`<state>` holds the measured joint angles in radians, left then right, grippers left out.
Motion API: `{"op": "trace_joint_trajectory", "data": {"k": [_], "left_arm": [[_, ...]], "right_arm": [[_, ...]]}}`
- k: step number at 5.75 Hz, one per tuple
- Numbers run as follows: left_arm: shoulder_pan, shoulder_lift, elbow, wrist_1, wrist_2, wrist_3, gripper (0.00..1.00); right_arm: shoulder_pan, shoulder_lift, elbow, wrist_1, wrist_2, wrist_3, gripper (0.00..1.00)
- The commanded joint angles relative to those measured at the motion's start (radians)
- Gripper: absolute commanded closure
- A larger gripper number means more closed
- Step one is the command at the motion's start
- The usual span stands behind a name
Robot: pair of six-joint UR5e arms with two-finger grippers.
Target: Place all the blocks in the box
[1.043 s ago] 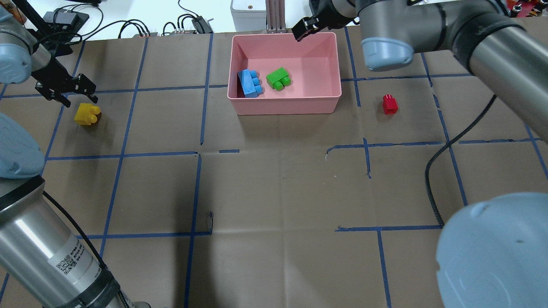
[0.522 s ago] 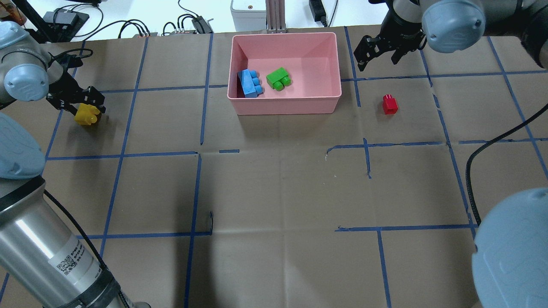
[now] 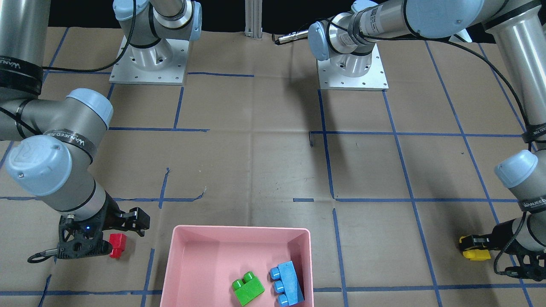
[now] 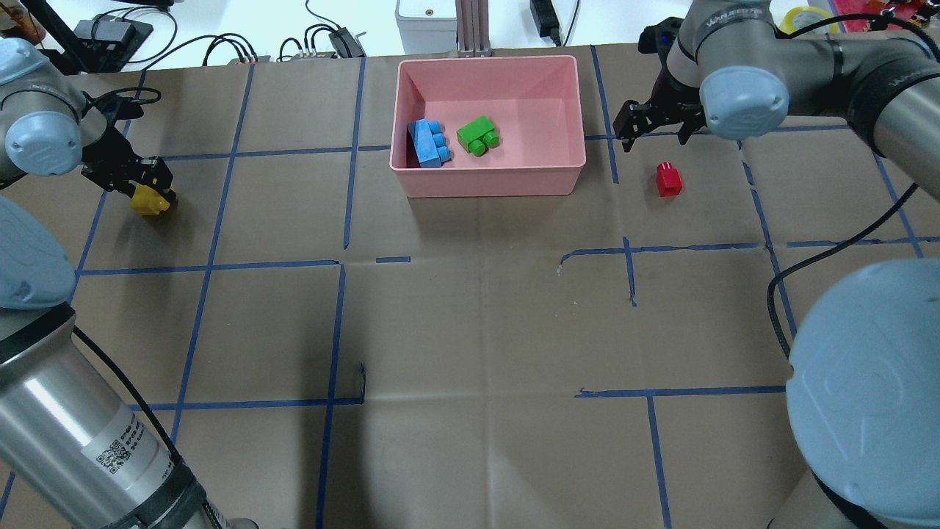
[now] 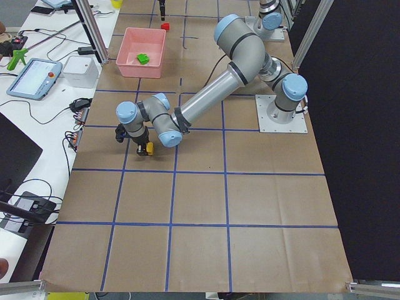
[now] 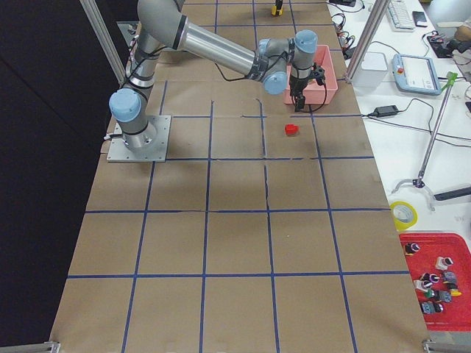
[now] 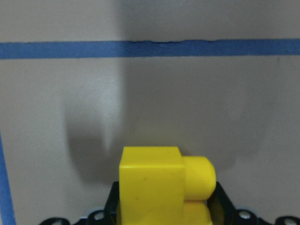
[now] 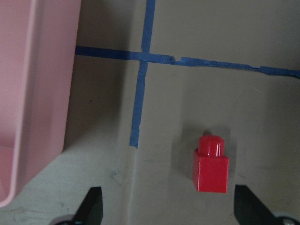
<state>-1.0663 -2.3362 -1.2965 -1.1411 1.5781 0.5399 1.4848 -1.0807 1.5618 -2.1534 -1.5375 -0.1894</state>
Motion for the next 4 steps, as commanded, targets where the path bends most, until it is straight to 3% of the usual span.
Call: {"op": "trace_joint_trajectory", "data": {"k": [1,2,4], "left_arm": [[0.0,0.012,0.023,-0.012,0.032,0.023,0.66],[-0.006,0.041,0.078,-0.084,0.027,0.023,0.71],[-0.067,0.096,0.303,-0.365,0.022,0.008,0.74]], "right_arm": [[-0.05,0.011,0.108,-0.181,-0.007,-0.001,0.02],[-0.051,0.033,0.112,-0.207,-0.057,0.001,0.03],[-0.051,0.086,0.116,-0.302,-0.095,-0.002,0.03]]}}
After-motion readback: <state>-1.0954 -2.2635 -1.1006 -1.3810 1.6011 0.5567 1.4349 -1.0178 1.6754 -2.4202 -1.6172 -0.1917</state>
